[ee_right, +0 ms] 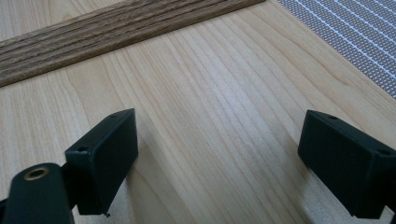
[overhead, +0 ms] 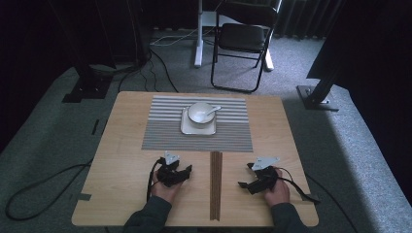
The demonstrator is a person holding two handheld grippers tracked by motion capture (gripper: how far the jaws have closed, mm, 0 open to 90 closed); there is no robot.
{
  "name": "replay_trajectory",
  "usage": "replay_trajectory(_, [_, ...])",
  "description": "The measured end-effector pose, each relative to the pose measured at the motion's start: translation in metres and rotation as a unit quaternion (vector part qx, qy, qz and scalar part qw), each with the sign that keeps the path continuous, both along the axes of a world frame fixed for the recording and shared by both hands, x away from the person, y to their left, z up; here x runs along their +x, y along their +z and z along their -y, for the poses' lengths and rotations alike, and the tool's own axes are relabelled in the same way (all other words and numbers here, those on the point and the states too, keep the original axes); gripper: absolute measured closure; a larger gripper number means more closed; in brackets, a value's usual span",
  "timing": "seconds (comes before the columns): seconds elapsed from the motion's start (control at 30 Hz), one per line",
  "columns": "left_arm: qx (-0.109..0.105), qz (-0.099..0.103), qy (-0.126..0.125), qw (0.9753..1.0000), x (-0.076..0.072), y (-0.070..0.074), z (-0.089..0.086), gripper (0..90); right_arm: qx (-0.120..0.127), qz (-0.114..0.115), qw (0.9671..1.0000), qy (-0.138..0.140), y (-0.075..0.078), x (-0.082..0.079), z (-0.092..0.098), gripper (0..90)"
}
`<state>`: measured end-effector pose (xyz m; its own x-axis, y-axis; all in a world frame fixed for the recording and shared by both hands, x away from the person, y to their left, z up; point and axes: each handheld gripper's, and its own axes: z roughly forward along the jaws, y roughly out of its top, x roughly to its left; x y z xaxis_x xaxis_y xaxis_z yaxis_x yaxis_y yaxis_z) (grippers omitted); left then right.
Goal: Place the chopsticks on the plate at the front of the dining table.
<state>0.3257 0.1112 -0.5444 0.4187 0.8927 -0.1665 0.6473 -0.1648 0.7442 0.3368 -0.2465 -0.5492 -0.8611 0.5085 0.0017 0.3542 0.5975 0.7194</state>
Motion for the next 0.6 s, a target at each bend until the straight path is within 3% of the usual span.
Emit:
replay_trajectory(0.17, [0.002, 0.001, 0.002, 1.0000, 0.0002, 0.0000, 0.0010, 40.6, 0.000, 0.000, 1.0000, 0.000, 0.0000, 0.0000, 0.0000, 11.5])
replay_trajectory(0.33, [-0.008, -0.016, 0.011, 0.9998, 0.0009, 0.0027, -0.0013, 46.9, 0.000, 0.000, 1.0000, 0.000, 0.0000, 0.0000, 0.0000, 11.5])
replay_trajectory(0.6, [0.012, -0.014, -0.006, 0.9998, -0.0026, 0.0039, 0.0081, 47.7, 0.000, 0.000, 1.0000, 0.000, 0.0000, 0.0001, 0.0000, 11.5])
